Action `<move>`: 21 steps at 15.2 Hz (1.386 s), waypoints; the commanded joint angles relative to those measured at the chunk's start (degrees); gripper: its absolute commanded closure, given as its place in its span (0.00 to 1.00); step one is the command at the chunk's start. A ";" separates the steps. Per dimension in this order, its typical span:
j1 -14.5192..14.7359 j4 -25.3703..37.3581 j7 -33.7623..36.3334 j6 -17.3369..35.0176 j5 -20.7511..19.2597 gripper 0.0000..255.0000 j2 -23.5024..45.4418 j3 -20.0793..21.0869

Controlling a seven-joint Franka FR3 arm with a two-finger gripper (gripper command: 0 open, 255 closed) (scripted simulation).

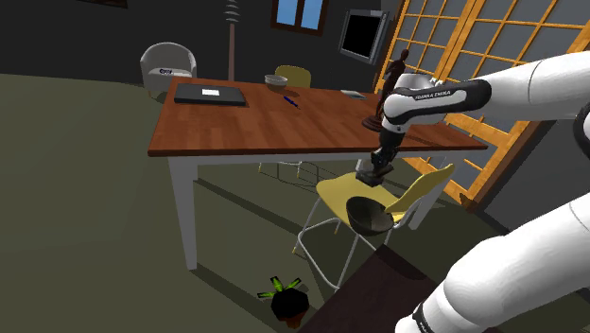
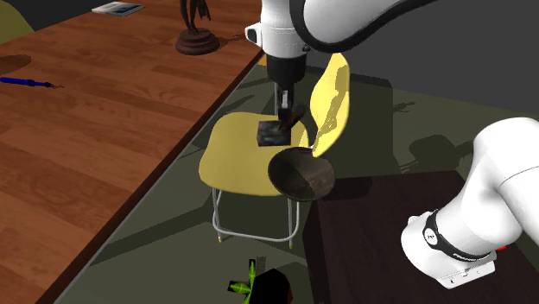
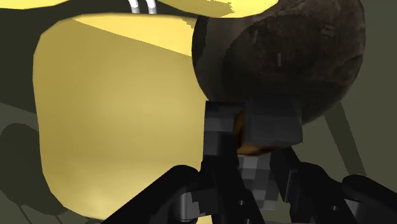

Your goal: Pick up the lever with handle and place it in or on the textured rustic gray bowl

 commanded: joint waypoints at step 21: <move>-1.75 -20.36 4.10 11.56 -3.78 1.00 -8.65 1.32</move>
